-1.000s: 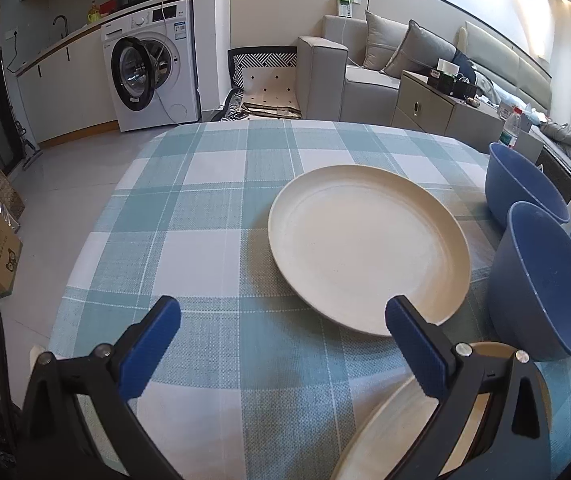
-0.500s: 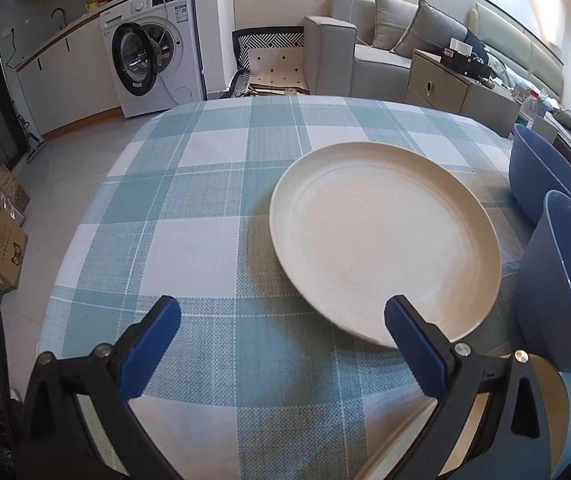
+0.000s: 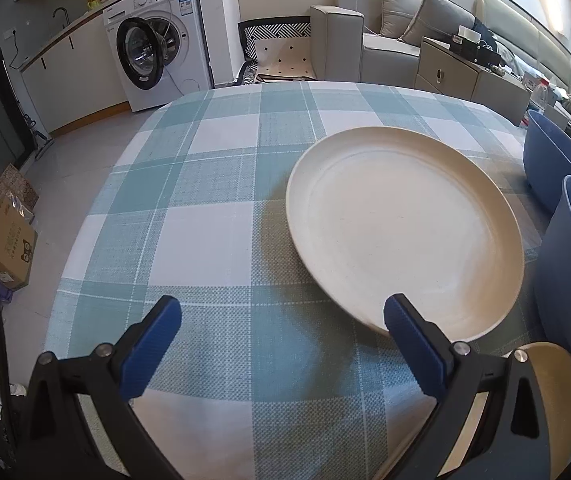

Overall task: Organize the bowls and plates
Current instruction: 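Move both grippers toward the single cream plate lying beside the bowls, then close the left gripper on the cream plate rim while the right gripper grips it too, then lift the cream plate with both grippers and carry it toward the plate stack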

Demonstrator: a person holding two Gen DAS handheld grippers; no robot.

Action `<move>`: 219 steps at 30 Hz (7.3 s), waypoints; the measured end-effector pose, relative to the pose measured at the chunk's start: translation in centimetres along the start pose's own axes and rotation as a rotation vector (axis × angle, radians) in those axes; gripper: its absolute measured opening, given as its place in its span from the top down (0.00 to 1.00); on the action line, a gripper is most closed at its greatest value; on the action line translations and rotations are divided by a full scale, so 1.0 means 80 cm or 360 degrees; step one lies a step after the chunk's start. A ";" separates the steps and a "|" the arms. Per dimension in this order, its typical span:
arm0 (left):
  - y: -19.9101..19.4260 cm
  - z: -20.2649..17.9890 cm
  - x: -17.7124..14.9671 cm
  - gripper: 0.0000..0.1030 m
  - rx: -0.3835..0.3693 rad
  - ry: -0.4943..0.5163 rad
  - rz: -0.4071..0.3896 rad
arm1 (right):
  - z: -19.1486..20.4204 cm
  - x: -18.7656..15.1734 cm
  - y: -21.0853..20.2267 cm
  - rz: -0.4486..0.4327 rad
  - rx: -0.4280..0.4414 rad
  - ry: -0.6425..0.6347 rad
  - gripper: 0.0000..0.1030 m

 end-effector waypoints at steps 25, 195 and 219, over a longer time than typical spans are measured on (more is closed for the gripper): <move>-0.040 0.069 -0.043 0.02 -0.0002 -0.0183 -0.0069 | 0.081 0.029 0.011 0.0025 0.0036 -0.0197 0.01; -0.127 0.001 -0.037 0.74 -0.0200 0.0065 -0.0273 | 0.115 0.008 0.007 0.0223 0.0057 -0.0157 0.53; -0.126 -0.022 -0.045 0.74 -0.0229 0.0136 -0.0246 | 0.096 -0.013 -0.013 0.0210 0.0065 -0.0075 0.53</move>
Point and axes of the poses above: each gripper's, at about its wrist camera, not at the fingertips, and y roughly the way its jaws point, z to its left, x to its top, the point moved 6 cm from there along y, roughly the way its jaws point, and after that the axes turned 11 degrees about -x, right-handed, at the moved point
